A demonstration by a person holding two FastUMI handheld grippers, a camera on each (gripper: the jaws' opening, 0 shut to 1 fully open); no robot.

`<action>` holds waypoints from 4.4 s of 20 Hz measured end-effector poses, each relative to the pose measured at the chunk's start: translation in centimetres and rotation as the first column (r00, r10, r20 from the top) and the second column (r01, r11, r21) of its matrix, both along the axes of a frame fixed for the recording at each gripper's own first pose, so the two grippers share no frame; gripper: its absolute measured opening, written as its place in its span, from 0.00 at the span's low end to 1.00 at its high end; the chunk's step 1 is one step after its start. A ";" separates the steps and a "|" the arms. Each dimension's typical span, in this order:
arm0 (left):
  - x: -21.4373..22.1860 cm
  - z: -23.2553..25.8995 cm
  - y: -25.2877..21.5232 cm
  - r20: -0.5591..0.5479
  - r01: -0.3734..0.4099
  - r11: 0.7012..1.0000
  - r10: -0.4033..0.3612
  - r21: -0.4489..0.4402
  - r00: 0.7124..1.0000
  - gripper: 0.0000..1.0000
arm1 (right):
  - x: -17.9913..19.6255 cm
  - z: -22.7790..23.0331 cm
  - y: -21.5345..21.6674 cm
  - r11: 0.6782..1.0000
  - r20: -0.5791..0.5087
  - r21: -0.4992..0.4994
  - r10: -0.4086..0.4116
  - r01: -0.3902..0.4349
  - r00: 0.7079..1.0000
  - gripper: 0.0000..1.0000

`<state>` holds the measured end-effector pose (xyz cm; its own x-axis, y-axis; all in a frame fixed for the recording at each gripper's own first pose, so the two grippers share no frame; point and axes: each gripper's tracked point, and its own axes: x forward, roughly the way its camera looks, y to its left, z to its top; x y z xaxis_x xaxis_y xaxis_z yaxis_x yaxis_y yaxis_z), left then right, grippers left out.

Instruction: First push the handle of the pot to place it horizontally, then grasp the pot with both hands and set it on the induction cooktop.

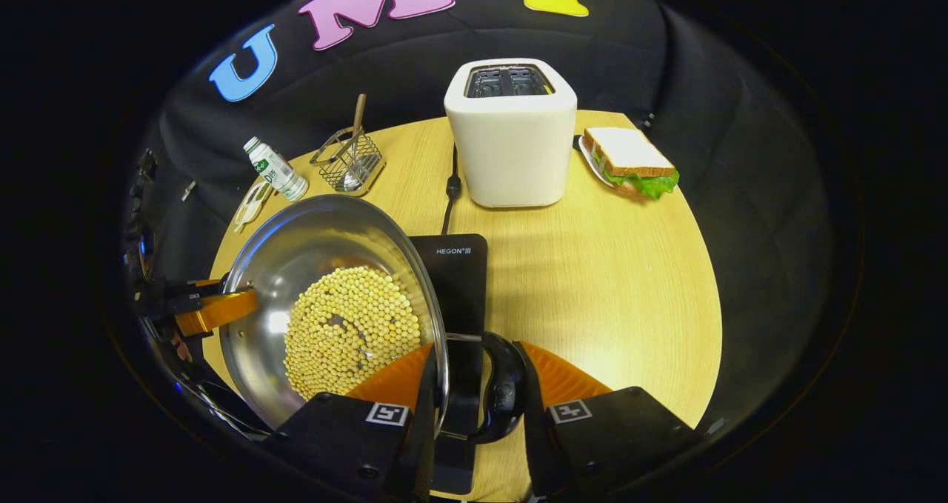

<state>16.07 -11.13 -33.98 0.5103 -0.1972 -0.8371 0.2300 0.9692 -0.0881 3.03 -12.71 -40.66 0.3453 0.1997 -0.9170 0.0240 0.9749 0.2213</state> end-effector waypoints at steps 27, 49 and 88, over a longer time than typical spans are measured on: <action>0.0 2.1 0.4 0.077 0.006 1.000 -0.005 -0.007 0.997 0.94 | 0.8 2.6 -0.7 0.998 0.092 -0.015 -0.067 0.069 0.993 0.99; -5.7 24.4 1.5 0.605 -0.098 0.991 0.135 -0.093 0.785 0.93 | 1.8 29.4 -2.0 0.977 0.757 -0.060 -0.089 0.205 0.647 0.99; -13.6 36.1 7.0 0.808 -0.152 0.980 0.193 -0.130 0.557 0.94 | -3.2 40.9 2.8 0.954 0.925 -0.083 -0.034 0.287 0.379 0.98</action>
<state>2.48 -4.12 2.12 0.9977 -0.0527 -0.0434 0.0532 0.9985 0.0093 -0.20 -9.89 0.22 0.9950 -0.0931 -0.0374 0.0940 0.9953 0.0239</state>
